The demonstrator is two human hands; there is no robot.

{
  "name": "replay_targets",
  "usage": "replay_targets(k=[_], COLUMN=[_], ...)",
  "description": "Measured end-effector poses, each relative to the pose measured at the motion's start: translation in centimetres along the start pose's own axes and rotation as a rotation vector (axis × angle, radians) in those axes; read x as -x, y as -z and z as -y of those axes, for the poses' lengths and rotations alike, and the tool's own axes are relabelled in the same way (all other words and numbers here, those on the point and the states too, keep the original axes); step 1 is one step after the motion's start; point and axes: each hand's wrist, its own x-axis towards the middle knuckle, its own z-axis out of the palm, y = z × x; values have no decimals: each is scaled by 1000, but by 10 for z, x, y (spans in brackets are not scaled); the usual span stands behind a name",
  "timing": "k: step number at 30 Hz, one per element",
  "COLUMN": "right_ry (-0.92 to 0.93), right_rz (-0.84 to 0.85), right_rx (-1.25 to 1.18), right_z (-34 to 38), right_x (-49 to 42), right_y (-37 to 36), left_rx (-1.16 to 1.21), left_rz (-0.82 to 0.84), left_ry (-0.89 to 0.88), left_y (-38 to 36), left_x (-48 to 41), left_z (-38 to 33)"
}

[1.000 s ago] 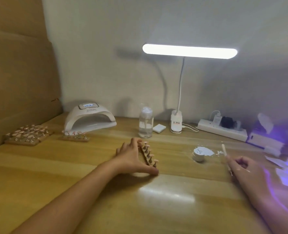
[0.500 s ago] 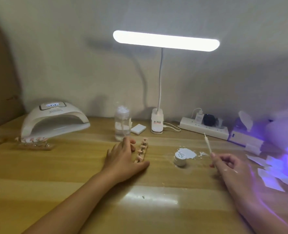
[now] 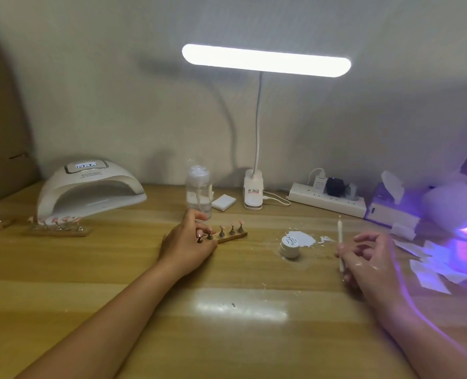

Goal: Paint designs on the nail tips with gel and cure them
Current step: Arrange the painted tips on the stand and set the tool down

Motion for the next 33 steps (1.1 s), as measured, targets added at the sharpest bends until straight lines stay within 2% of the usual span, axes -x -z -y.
replay_targets(k=[10,17,22,33], right_ry=[35,-21,-22,-6], right_rz=[94,63,57,86], right_rx=[102,-72,-87,-25], right_z=[-1,-4,-3,-3], right_x=[-7,-12,-10,-7], right_y=[-6,-2,-5,-5], left_rx=[68,152,145,179], left_rz=[98,126,134,171], left_ry=[-36,-79,-122,-45], left_y=[0,-3,-4,-1], left_x=[3,2,2,1], left_z=[-5,-1,0,-2])
